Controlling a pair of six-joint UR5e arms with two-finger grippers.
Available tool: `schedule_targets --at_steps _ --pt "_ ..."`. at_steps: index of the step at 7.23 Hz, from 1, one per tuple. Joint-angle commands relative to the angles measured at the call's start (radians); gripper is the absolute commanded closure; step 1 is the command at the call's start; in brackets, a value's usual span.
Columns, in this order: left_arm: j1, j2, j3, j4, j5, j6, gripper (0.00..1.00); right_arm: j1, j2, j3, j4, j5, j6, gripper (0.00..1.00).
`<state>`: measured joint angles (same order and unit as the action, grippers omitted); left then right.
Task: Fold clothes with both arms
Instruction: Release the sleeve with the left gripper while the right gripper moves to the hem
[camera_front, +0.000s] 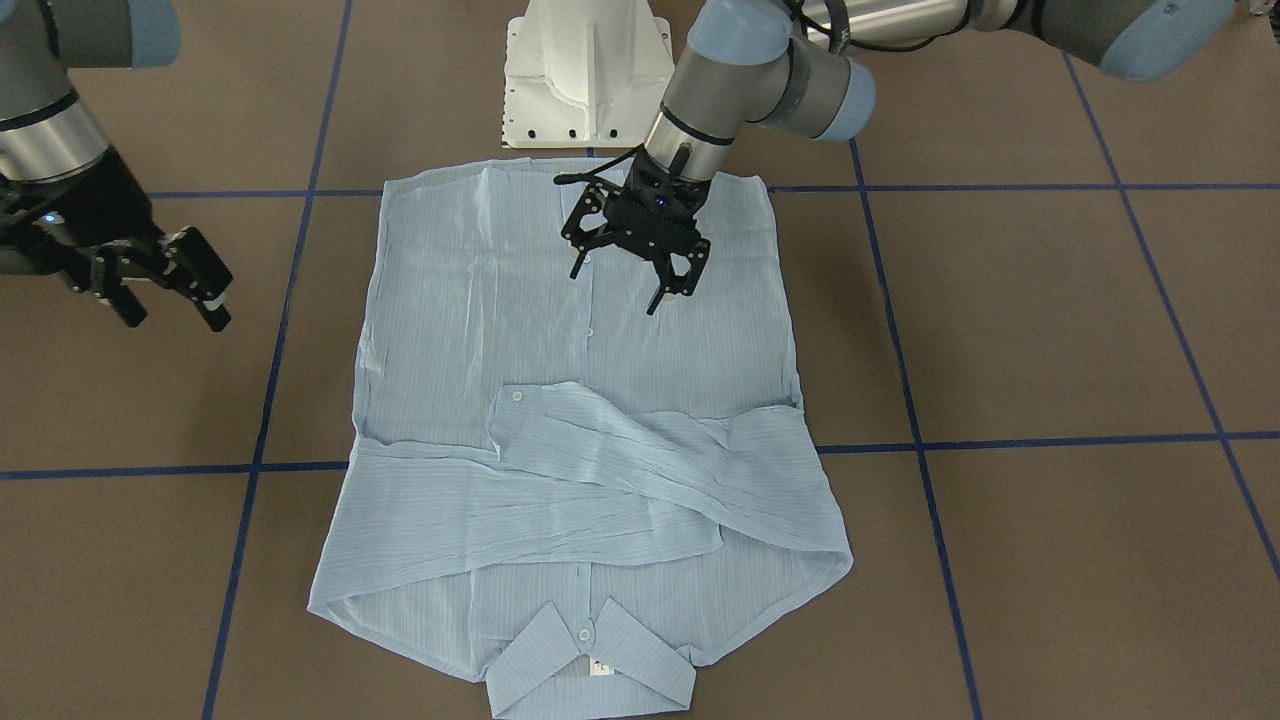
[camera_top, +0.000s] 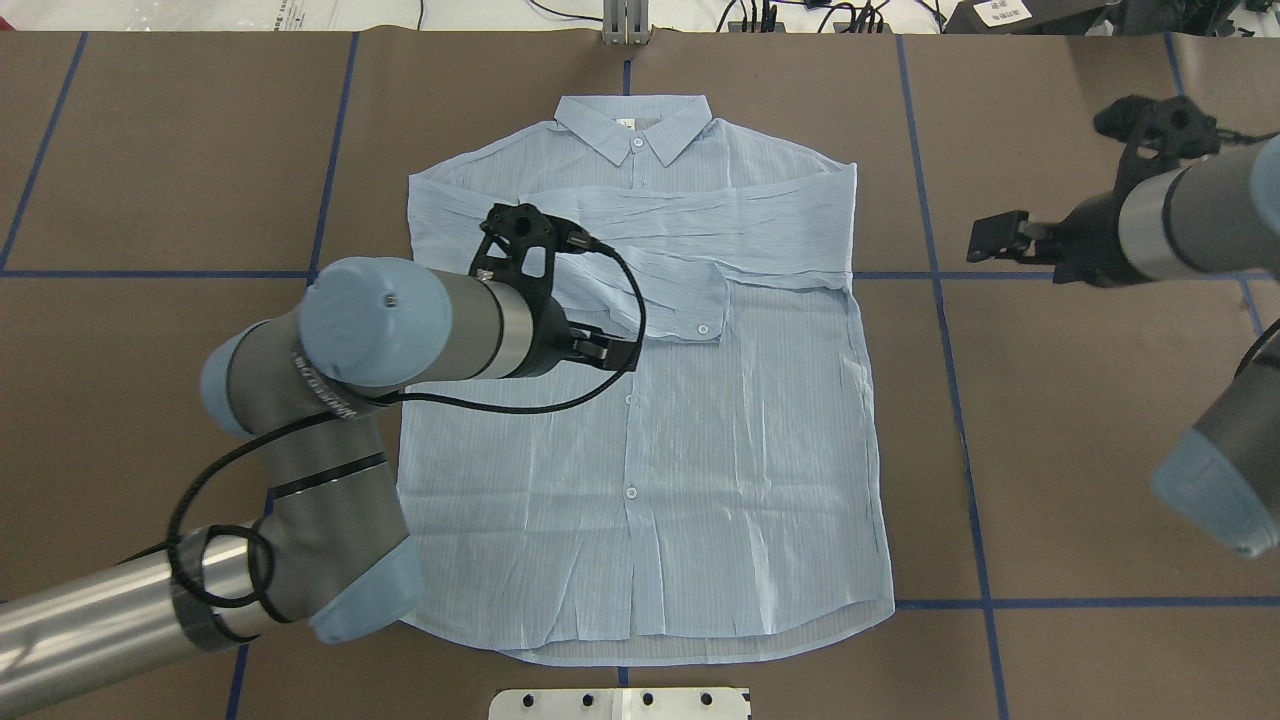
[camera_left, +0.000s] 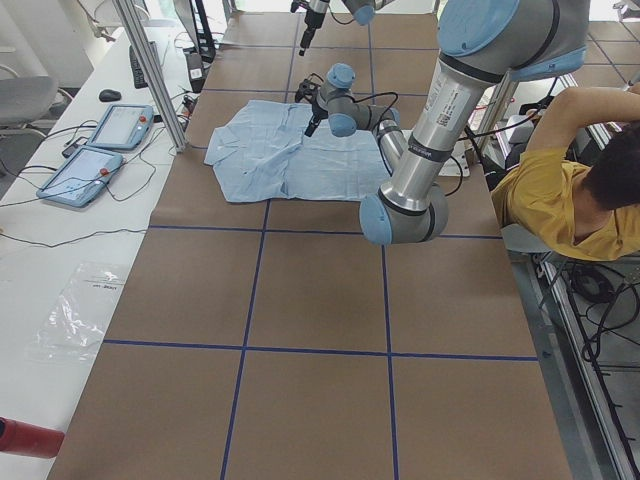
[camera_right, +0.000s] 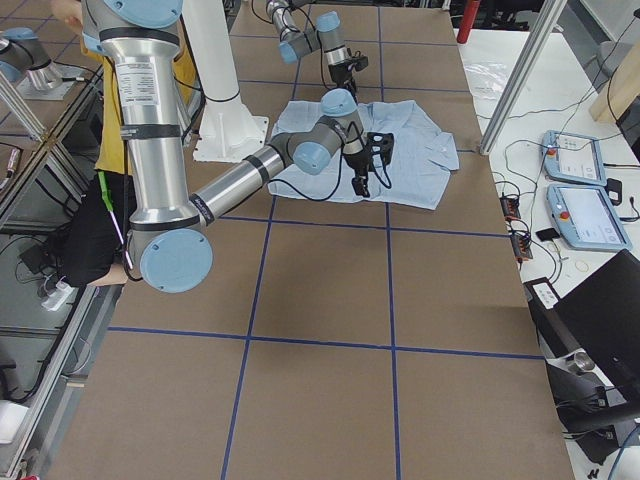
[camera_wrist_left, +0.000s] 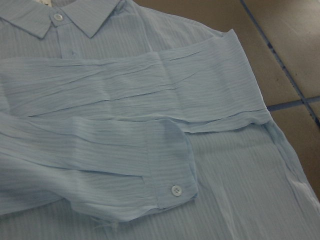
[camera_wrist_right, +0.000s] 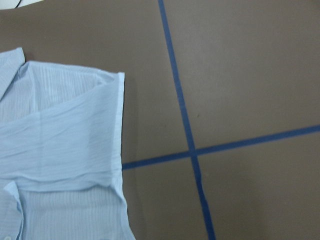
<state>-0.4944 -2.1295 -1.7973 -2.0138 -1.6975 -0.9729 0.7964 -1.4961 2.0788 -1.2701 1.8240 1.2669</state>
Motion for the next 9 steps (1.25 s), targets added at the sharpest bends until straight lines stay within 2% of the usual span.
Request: schedule_targets --at_steps 1,2,3,4,6,7,8,9 --pt "-0.010 0.264 -0.207 0.010 -0.016 -0.001 0.00 -0.316 -0.141 0.157 0.001 -0.240 0.214 0.00" --pt "0.000 0.374 -0.268 0.007 -0.011 -0.076 0.00 -0.453 -0.201 0.199 0.001 -0.347 0.297 0.00" --pt "0.076 0.457 -0.312 0.006 0.008 -0.134 0.00 -0.555 -0.226 0.216 0.001 -0.423 0.352 0.00" --pt "0.171 0.511 -0.333 0.007 0.069 -0.223 0.00 -0.603 -0.227 0.224 0.001 -0.431 0.380 0.00" --pt "0.346 0.528 -0.324 0.056 0.201 -0.404 0.03 -0.625 -0.227 0.225 0.001 -0.451 0.385 0.00" --pt "0.393 0.511 -0.321 0.137 0.211 -0.455 0.21 -0.626 -0.227 0.224 0.001 -0.451 0.385 0.00" --pt "0.410 0.488 -0.318 0.192 0.211 -0.461 0.31 -0.628 -0.227 0.224 0.001 -0.451 0.385 0.00" --pt "0.416 0.473 -0.310 0.225 0.211 -0.463 0.37 -0.629 -0.227 0.224 0.001 -0.451 0.385 0.00"
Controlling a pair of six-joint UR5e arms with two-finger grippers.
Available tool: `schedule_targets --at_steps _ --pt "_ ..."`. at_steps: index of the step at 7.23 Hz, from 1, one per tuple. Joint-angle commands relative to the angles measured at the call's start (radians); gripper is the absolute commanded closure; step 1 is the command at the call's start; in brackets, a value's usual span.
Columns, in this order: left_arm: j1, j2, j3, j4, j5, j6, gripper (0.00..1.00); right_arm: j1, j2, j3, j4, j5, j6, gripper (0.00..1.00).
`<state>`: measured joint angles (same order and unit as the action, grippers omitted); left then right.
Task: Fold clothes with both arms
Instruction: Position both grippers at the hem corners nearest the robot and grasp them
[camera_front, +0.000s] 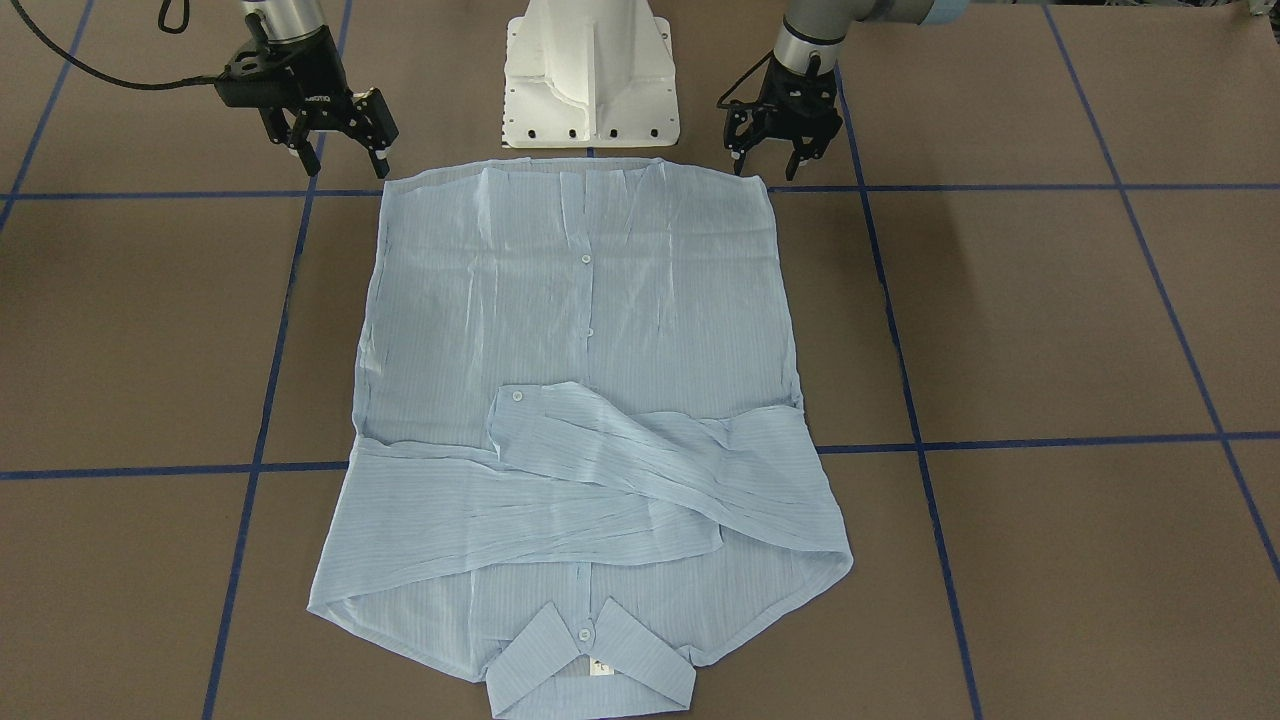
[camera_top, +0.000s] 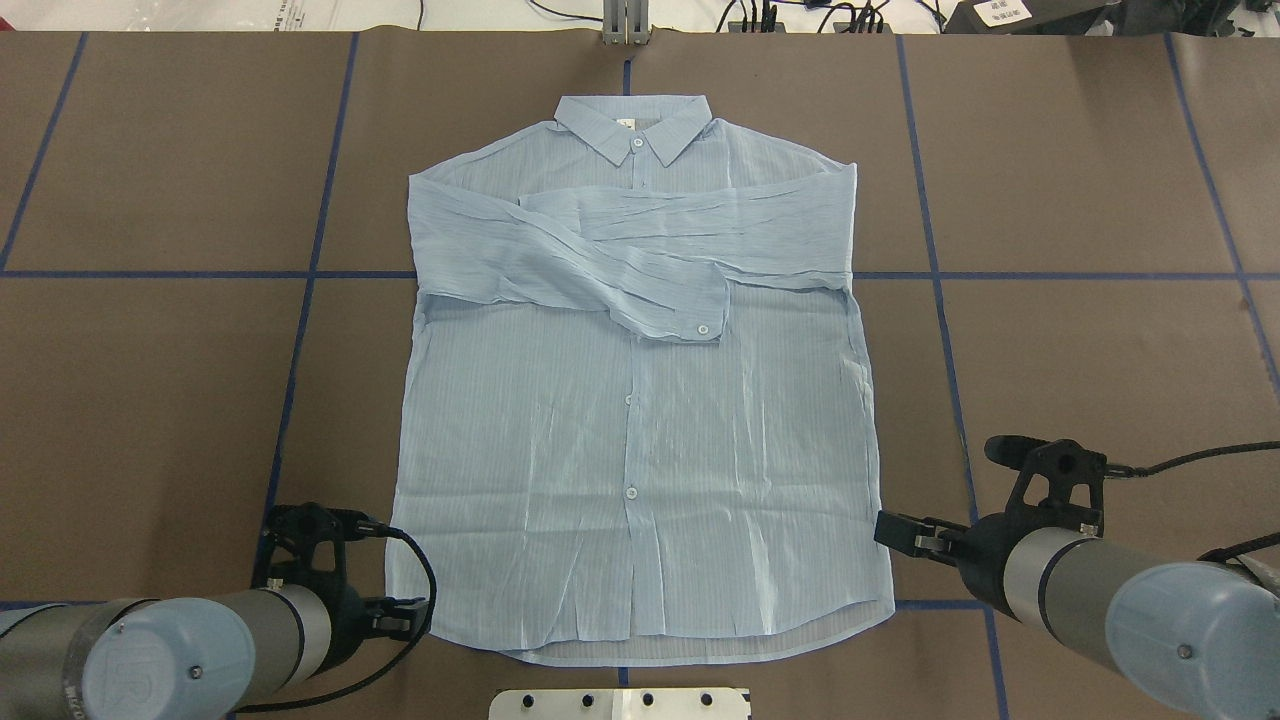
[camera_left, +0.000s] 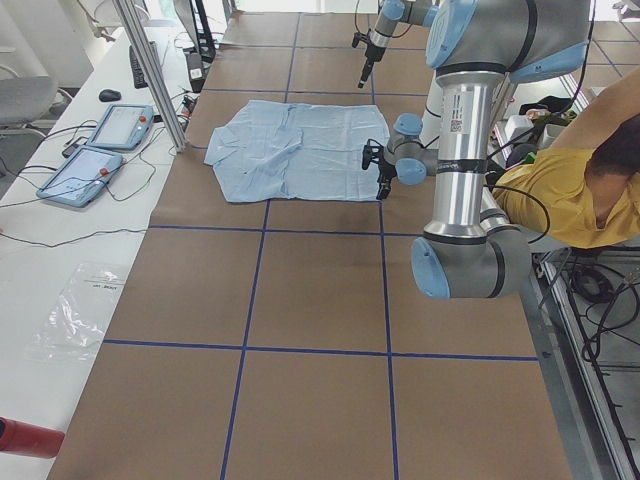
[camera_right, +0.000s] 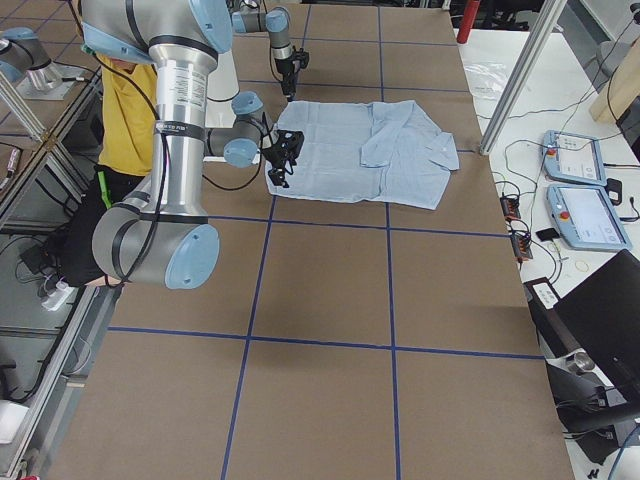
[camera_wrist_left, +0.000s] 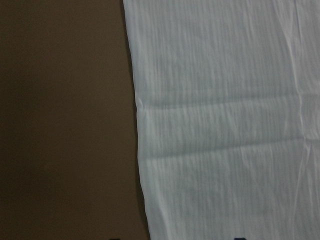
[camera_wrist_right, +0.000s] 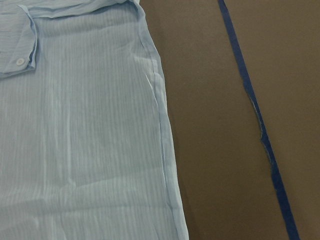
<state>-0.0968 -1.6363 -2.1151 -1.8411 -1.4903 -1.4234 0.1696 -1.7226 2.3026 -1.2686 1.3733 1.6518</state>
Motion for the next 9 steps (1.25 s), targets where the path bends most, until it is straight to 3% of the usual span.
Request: schedule_targets --at_steps 1,9 --pt "0.026 -0.022 0.013 0.057 0.002 -0.012 0.39 -0.002 0.000 0.000 0.000 0.000 0.000 0.00" --pt "-0.043 -0.043 0.029 0.059 -0.001 0.000 0.43 -0.002 0.001 -0.002 0.000 -0.007 0.000 0.00"
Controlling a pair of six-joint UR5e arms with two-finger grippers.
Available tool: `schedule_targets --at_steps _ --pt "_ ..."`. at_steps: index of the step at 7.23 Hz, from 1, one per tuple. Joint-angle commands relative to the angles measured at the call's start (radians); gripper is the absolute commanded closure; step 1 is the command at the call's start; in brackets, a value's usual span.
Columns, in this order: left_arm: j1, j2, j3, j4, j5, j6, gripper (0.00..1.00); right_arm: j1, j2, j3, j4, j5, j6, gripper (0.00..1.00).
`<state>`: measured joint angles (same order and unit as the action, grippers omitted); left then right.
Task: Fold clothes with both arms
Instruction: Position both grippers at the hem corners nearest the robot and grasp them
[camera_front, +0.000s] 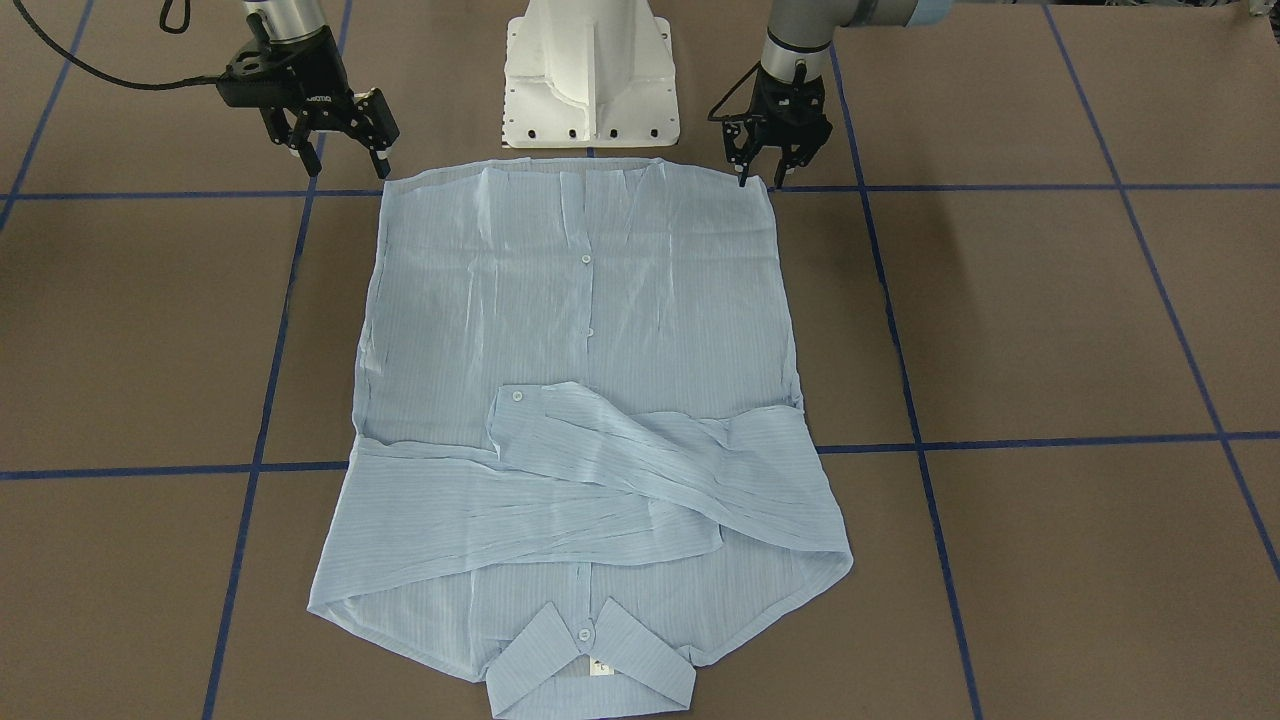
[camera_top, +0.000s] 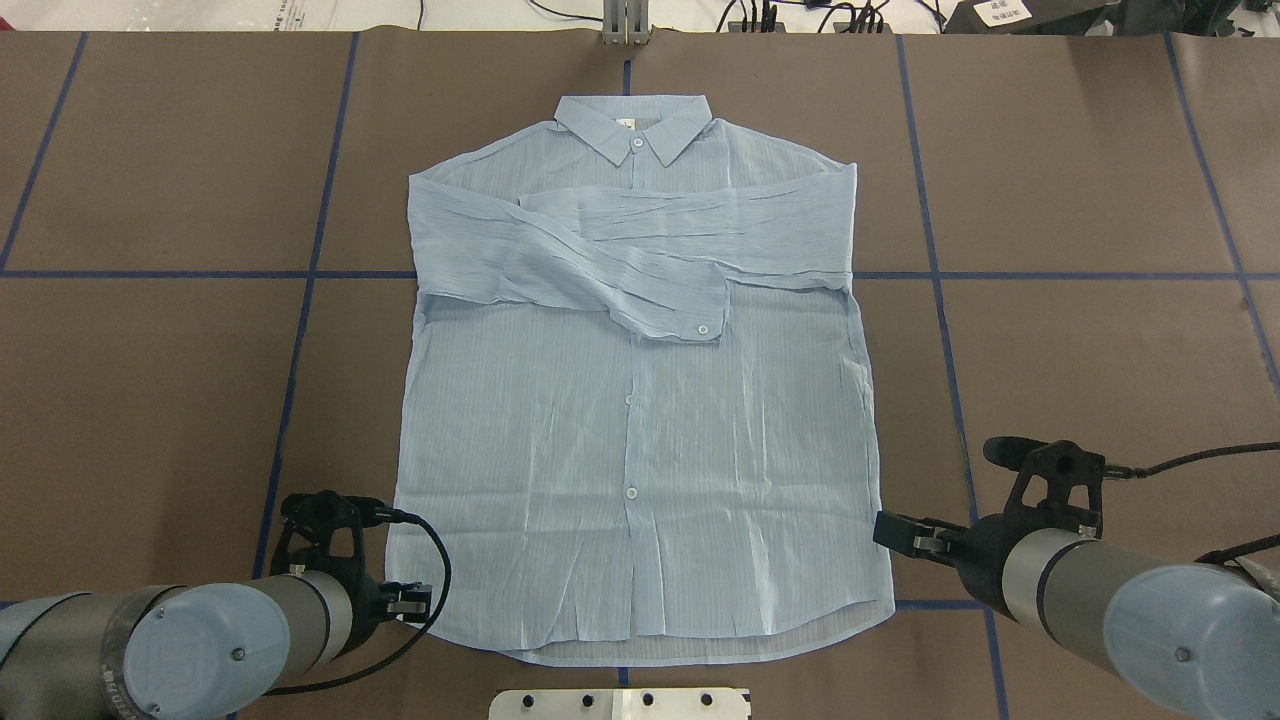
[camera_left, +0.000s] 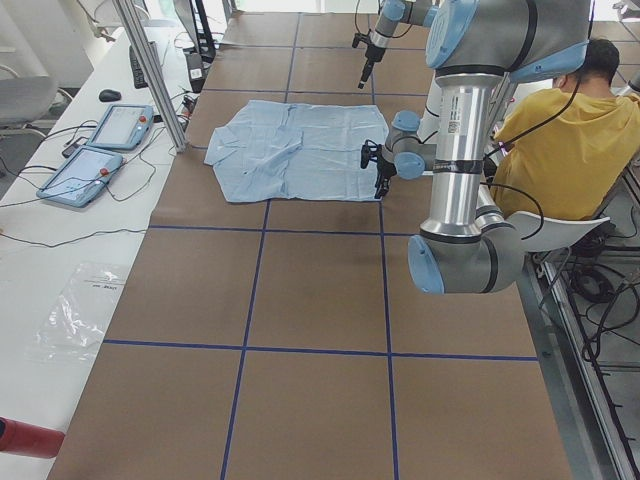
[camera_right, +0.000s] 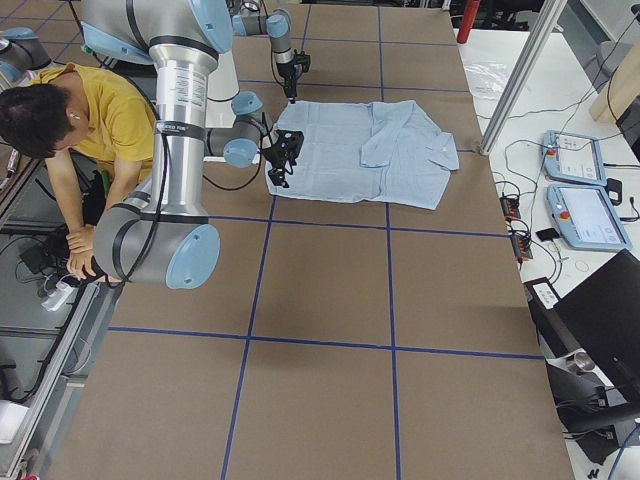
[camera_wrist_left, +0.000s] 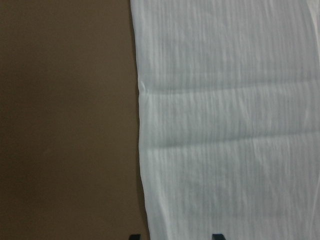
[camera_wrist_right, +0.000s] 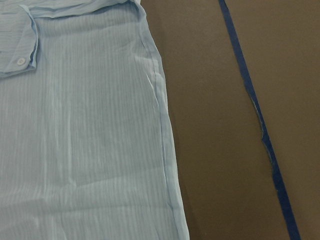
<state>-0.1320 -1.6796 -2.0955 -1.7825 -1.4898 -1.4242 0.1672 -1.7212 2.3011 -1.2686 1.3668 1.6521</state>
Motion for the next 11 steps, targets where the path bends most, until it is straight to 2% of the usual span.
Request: schedule_targets --at_steps 1,3,4,6,7,11 --pt "-0.008 -0.020 0.026 0.000 -0.003 -0.001 0.43 0.000 0.000 0.000 0.000 0.000 0.000 0.00" --pt "-0.008 -0.083 0.095 0.000 -0.004 -0.001 0.45 0.000 0.000 0.000 0.000 0.000 0.000 0.00" --pt "-0.011 -0.081 0.088 0.000 -0.004 -0.001 0.56 0.000 0.000 0.000 0.000 0.000 0.000 0.00" --pt "-0.028 -0.065 0.057 0.014 -0.006 0.005 0.56 0.000 0.002 0.000 0.000 0.000 0.000 0.00" --pt "-0.028 -0.066 0.040 0.065 -0.006 0.007 0.56 -0.002 0.002 0.000 0.000 0.000 0.000 0.00" --pt "-0.014 -0.065 0.043 0.078 -0.006 0.007 0.56 -0.011 0.002 -0.002 0.000 -0.006 0.000 0.00"
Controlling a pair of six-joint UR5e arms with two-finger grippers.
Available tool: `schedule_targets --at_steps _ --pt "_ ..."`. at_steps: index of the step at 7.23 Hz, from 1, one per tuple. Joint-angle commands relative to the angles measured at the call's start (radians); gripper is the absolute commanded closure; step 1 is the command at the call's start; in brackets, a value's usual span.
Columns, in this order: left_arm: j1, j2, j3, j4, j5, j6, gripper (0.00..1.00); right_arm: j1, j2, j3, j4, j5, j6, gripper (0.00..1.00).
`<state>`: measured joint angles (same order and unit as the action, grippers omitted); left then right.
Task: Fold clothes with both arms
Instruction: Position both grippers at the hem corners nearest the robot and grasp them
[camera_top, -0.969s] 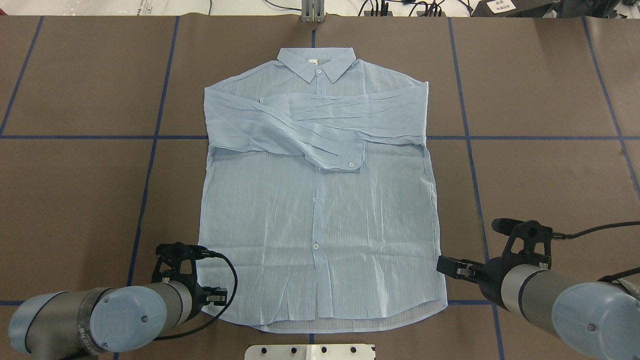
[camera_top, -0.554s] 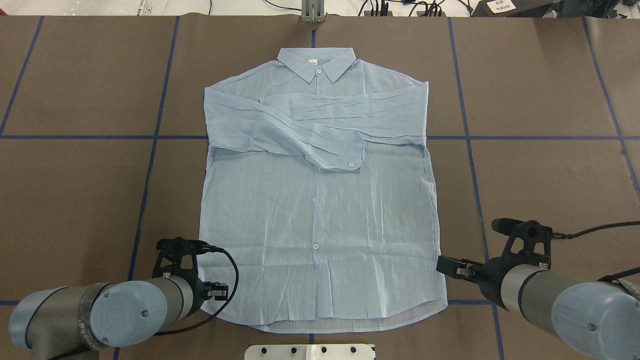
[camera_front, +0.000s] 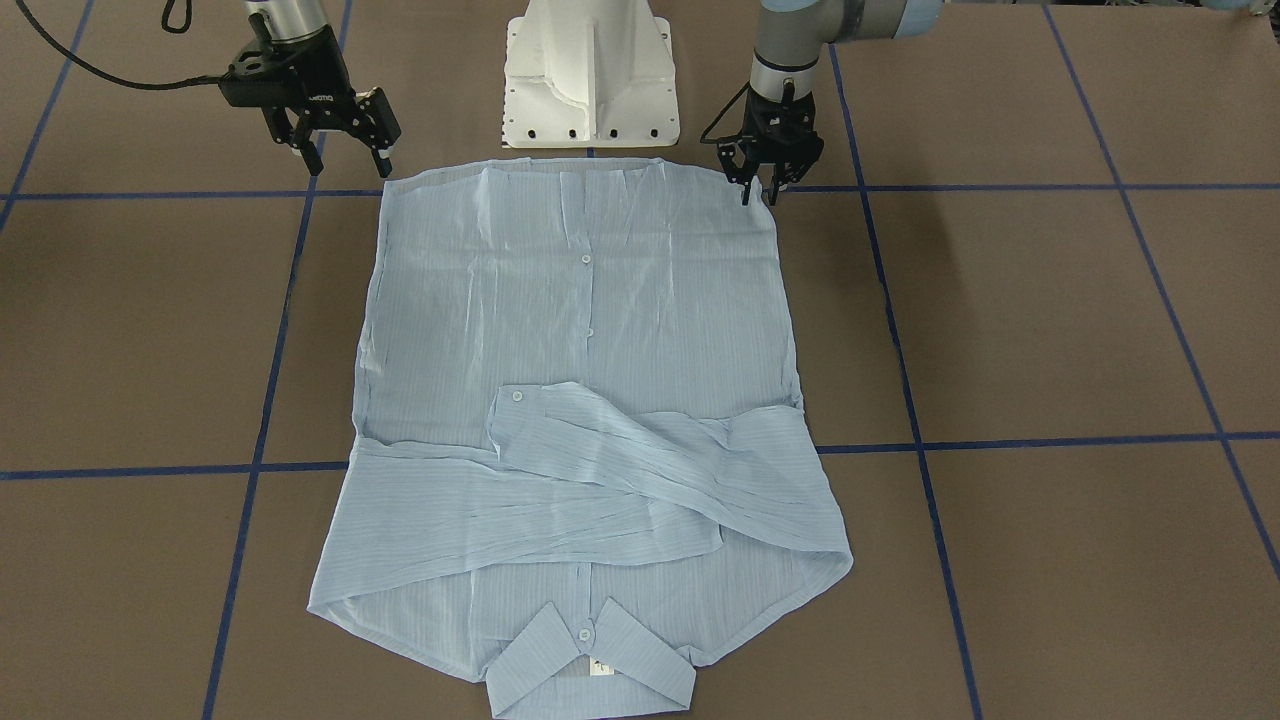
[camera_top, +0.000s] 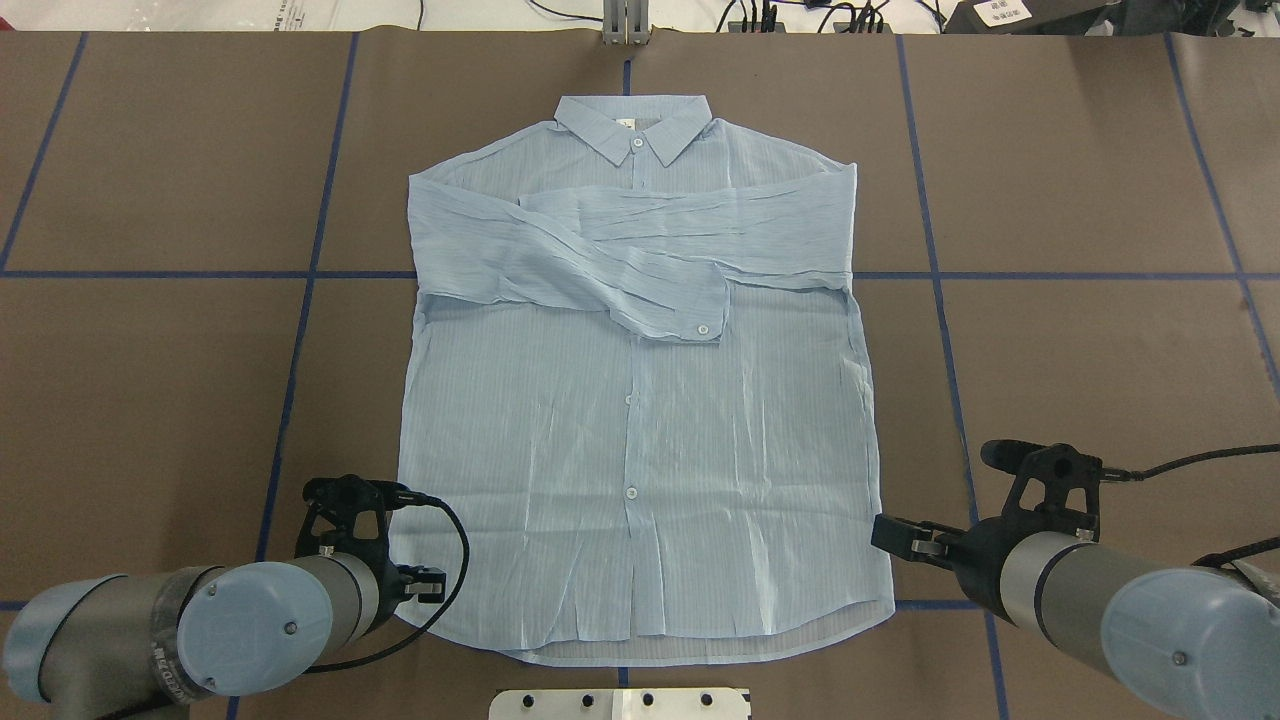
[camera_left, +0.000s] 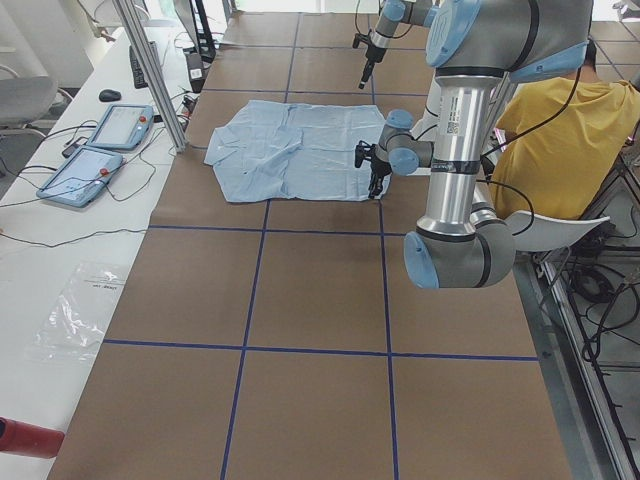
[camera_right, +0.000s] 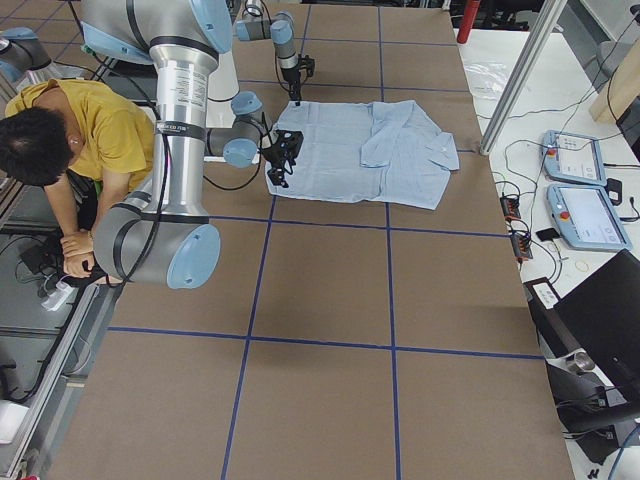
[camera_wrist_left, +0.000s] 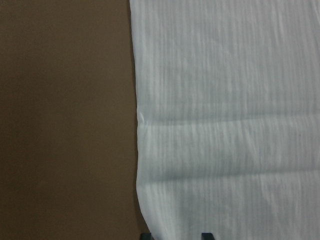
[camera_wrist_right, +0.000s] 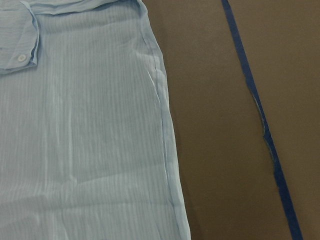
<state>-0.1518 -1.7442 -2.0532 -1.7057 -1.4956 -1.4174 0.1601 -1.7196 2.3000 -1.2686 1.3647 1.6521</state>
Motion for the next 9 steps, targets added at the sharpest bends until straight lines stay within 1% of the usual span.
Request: schedule_targets --at_steps 1,2,3,4,6,8,9 --pt "0.009 0.002 -0.001 0.001 0.000 0.000 0.57 -0.007 0.000 -0.002 -0.002 -0.010 0.000 0.00" --pt "0.011 0.002 -0.001 0.001 0.000 -0.001 0.66 -0.008 0.000 -0.002 -0.002 -0.010 0.000 0.00" --pt "0.011 0.002 -0.001 0.001 0.000 -0.001 0.95 -0.011 -0.001 -0.004 -0.002 -0.012 0.000 0.00" --pt "0.011 0.002 -0.002 0.001 0.002 -0.001 1.00 -0.013 -0.002 -0.004 0.000 -0.015 0.000 0.00" --pt "0.009 0.000 -0.007 0.000 0.000 0.000 1.00 -0.036 -0.003 -0.004 0.002 -0.039 0.049 0.01" --pt "0.008 0.000 -0.027 -0.002 0.006 -0.003 1.00 -0.086 0.002 -0.028 0.006 -0.102 0.125 0.34" --pt "0.006 0.002 -0.041 -0.002 0.009 -0.003 1.00 -0.096 0.017 -0.043 0.009 -0.117 0.127 0.35"
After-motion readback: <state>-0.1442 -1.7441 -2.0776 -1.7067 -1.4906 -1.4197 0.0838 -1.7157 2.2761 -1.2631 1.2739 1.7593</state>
